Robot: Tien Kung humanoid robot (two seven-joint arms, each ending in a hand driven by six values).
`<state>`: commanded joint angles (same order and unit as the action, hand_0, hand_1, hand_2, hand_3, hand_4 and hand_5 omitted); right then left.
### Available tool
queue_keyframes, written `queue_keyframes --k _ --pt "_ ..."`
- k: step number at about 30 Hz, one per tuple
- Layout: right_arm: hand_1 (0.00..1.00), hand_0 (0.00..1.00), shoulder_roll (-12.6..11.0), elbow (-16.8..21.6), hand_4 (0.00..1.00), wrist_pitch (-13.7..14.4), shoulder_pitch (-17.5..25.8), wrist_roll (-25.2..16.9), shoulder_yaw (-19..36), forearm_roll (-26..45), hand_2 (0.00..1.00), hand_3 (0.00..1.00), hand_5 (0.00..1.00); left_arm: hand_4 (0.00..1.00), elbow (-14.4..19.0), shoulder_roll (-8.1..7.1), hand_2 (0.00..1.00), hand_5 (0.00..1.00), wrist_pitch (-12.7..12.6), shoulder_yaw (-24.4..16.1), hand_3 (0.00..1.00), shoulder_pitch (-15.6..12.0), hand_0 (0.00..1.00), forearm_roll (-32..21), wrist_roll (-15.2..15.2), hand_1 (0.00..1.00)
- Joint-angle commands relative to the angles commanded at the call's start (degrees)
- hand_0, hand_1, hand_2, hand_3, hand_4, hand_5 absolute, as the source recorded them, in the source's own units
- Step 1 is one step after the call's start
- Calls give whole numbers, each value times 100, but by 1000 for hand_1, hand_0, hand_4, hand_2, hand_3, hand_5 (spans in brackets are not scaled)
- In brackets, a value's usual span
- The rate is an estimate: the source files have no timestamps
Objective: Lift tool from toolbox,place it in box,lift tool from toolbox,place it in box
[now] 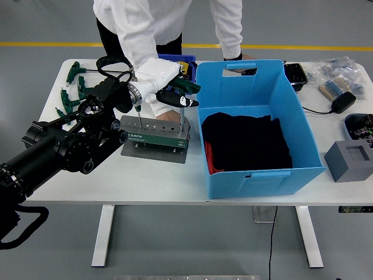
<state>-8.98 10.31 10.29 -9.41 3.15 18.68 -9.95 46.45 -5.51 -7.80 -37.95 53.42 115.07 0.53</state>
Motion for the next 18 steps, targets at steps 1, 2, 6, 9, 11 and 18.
queue_keyframes --k 1,2,6,9,11,18 --pt "616 638 2 0 844 1 5 5 16 -15 698 582 701 998 14 -4 25 761 -28 -3 61 1 148 -14 14 2" --pt "616 638 3 0 844 0 9 7 25 -25 698 582 701 998 29 -8 25 761 -67 -8 61 1 148 -36 32 2" --pt "616 637 8 0 845 2 21 18 62 -62 698 583 703 998 109 -27 11 781 -244 -39 39 -1 153 -114 112 2" --pt "616 637 10 0 845 0 31 30 102 -112 698 583 703 998 184 -44 11 781 -334 -77 39 1 153 -170 152 2" --pt "616 637 10 0 845 -2 39 36 128 -140 698 583 703 998 234 -59 11 781 -341 -104 39 11 153 -205 161 2" --pt "613 637 12 0 845 -3 56 48 177 -193 697 582 702 998 378 -125 2 872 -376 -209 10 89 157 -338 255 2"
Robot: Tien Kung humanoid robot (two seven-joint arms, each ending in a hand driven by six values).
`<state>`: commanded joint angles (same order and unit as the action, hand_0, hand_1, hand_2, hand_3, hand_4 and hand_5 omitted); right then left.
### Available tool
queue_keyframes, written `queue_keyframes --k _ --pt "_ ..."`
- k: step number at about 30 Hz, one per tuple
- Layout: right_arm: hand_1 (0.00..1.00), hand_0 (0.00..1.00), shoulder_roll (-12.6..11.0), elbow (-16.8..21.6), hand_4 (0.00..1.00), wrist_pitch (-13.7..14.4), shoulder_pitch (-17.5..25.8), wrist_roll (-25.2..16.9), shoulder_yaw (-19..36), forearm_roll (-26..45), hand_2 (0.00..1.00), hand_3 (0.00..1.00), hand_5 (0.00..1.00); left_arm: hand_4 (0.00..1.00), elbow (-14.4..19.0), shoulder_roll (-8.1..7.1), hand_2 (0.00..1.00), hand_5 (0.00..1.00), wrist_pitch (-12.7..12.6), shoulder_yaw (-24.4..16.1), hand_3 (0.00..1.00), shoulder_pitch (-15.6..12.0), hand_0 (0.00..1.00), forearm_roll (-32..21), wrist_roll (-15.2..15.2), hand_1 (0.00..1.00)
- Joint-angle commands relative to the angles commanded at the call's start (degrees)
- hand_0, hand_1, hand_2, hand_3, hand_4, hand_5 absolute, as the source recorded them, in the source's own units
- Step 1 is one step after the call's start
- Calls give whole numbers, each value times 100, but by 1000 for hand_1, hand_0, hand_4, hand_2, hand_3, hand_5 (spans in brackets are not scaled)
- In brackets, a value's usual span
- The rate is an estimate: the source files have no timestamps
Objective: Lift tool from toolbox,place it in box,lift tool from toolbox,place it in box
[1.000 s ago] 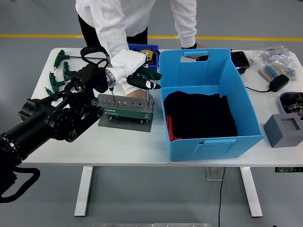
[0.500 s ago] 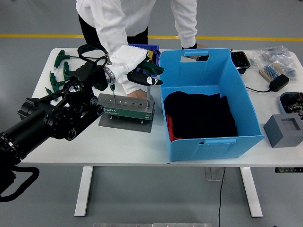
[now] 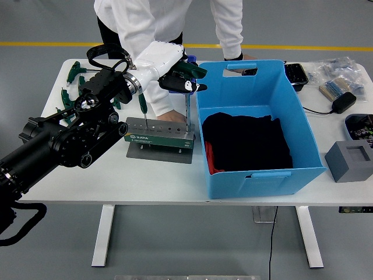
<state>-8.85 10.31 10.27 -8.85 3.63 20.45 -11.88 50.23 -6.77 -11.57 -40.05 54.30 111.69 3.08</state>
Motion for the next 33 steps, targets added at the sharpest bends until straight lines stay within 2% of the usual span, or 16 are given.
queue_keyframes --k 5,6,17,18,23,24,29,30,33 --pt "613 637 5 0 845 0 20 8 29 -22 697 582 702 998 136 -69 2 872 14 -52 10 92 157 -39 47 2" --pt "614 638 6 0 845 0 25 9 35 -27 696 583 702 961 166 -83 2 730 36 -60 8 110 158 -41 51 2" --pt "613 638 14 0 845 -2 60 36 133 -139 696 583 702 935 588 -205 2 688 146 -291 12 286 155 -16 88 2" --pt "613 638 14 0 845 -2 63 38 140 -146 696 583 702 854 621 -217 2 570 150 -302 12 302 158 -15 90 2" --pt "613 638 18 0 845 -4 80 48 177 -186 696 583 702 854 810 -280 2 570 173 -334 12 388 158 -30 82 2" --pt "614 637 20 0 846 -4 87 52 188 -196 695 583 703 795 856 -292 2 503 179 -337 16 405 158 -30 76 2" --pt "614 637 22 0 846 -5 104 66 227 -253 695 583 703 795 1040 -327 2 503 265 -347 16 501 158 -79 12 2" --pt "613 637 21 0 846 -5 108 67 235 -263 695 584 703 747 1072 -332 2 488 280 -350 15 518 159 -99 -1 2" --pt "613 637 16 0 846 -3 116 63 239 -257 695 584 703 747 1155 -352 2 488 319 -353 15 574 159 -189 -31 2"
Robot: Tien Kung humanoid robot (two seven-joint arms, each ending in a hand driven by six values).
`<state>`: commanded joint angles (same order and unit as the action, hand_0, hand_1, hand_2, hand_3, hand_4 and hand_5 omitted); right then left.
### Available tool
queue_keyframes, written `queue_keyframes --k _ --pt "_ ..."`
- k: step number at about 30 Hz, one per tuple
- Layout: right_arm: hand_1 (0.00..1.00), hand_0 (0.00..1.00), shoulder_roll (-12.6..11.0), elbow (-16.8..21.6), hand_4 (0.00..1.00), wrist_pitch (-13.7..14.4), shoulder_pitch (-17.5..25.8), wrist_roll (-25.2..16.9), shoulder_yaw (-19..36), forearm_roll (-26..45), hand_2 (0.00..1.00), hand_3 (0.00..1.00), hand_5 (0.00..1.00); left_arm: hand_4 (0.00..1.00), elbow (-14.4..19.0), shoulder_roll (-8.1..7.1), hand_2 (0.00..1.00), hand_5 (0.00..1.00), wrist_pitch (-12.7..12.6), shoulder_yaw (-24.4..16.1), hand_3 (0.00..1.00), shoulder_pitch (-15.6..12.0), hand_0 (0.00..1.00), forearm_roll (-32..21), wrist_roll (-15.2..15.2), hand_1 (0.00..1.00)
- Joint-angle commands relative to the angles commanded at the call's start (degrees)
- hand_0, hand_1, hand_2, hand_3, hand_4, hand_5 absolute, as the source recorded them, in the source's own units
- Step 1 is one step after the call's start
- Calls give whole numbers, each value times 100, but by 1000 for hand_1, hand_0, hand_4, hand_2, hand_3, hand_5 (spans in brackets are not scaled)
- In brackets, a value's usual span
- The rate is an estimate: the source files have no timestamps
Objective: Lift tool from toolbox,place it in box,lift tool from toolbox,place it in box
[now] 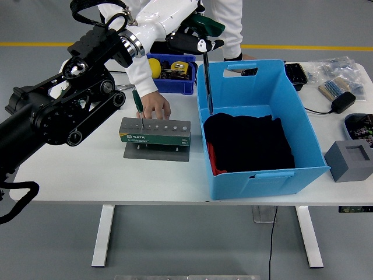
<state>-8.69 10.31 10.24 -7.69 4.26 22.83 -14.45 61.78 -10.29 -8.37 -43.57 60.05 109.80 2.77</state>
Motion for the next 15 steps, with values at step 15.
queue_keyframes --k 15 --pt "614 638 -15 0 846 15 -11 -4 20 -8 694 585 703 700 215 119 2 475 133 315 17 186 160 -288 -181 2"
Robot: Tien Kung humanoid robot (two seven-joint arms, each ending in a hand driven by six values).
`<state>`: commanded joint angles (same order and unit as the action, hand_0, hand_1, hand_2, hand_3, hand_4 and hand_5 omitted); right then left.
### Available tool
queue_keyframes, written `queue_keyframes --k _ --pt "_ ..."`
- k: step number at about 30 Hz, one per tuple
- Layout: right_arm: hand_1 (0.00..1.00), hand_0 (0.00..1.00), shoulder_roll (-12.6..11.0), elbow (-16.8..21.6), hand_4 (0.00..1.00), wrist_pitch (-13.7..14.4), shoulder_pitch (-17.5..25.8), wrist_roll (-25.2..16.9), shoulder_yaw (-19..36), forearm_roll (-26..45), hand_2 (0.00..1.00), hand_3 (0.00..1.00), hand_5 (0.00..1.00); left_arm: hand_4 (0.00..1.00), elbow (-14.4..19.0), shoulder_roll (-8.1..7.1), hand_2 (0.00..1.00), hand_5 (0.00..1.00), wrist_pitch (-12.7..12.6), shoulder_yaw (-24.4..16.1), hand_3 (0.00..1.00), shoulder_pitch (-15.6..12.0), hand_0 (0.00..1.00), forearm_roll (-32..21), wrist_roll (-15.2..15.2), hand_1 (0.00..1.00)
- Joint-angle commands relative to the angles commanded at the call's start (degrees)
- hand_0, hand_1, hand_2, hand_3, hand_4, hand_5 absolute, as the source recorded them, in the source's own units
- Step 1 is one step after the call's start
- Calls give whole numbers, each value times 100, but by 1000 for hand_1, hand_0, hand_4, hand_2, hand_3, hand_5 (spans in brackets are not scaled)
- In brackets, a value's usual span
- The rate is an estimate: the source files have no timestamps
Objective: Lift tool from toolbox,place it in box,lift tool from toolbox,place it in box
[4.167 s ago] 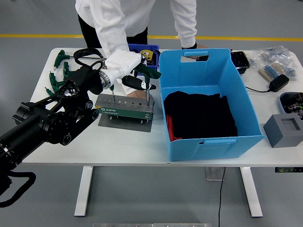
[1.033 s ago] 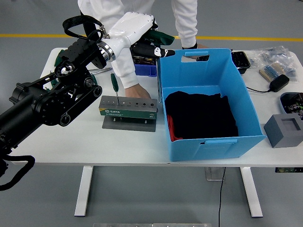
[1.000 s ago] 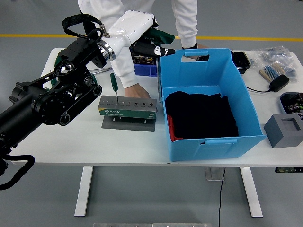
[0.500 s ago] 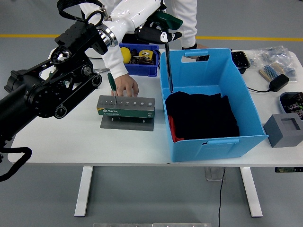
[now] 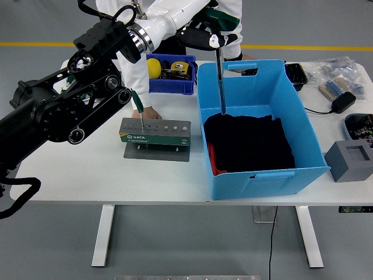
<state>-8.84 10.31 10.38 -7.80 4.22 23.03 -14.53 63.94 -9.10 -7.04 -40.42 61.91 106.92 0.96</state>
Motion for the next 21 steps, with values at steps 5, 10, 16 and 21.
queue_keyframes --k 5,10,16,21 --pt "614 638 -6 0 846 -2 -8 3 -10 -9 694 585 703 700 -46 197 2 475 -67 455 17 13 160 -88 -24 2" --pt "613 637 -20 0 845 3 -26 0 -23 -13 694 584 703 690 -251 518 2 464 -203 781 19 -71 160 -263 54 2" --pt "613 637 -41 0 845 24 -67 -36 -107 64 694 584 703 679 -576 899 2 454 -361 883 20 -167 130 -493 218 2" --pt "612 633 -62 0 845 55 -100 -79 -138 99 690 584 702 661 -744 910 7 439 -504 1016 23 -125 111 -631 374 2"
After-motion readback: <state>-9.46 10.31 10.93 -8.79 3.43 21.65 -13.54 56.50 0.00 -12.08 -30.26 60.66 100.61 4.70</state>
